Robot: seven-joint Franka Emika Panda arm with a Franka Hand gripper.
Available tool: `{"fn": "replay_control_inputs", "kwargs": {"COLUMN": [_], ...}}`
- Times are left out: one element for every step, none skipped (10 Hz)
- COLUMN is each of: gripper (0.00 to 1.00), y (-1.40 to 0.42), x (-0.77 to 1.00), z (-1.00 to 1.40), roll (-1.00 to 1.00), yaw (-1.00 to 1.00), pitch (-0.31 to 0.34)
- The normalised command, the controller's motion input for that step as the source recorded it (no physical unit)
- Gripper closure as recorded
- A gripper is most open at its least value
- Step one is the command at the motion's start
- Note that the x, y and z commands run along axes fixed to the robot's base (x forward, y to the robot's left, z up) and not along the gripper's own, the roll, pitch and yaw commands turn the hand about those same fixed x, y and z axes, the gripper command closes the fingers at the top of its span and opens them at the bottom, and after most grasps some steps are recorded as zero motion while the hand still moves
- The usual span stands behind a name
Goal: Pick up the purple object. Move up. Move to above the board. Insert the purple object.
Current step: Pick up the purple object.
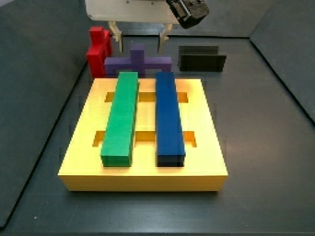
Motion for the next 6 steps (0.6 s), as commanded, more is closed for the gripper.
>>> {"fn": "replay_control_inputs", "kwargs": {"gripper": [0.0, 0.0, 0.0, 0.0, 0.0, 0.0], "y": [-0.04, 0.0, 0.11, 0.16, 0.11, 0.0], "x": [-0.05, 0.0, 0.0, 0.0, 0.0, -0.04], "z": [-0.07, -0.03, 0.0, 0.0, 0.0, 0.0], "roll": [0.04, 0.02, 0.0, 0.0, -0.02, 0.0], "yaw": [0.0, 0.0, 0.0, -0.03, -0.07, -0.04], "pitch": [0.0, 0.0, 0.0, 0.0, 0.0, 0.0]}}
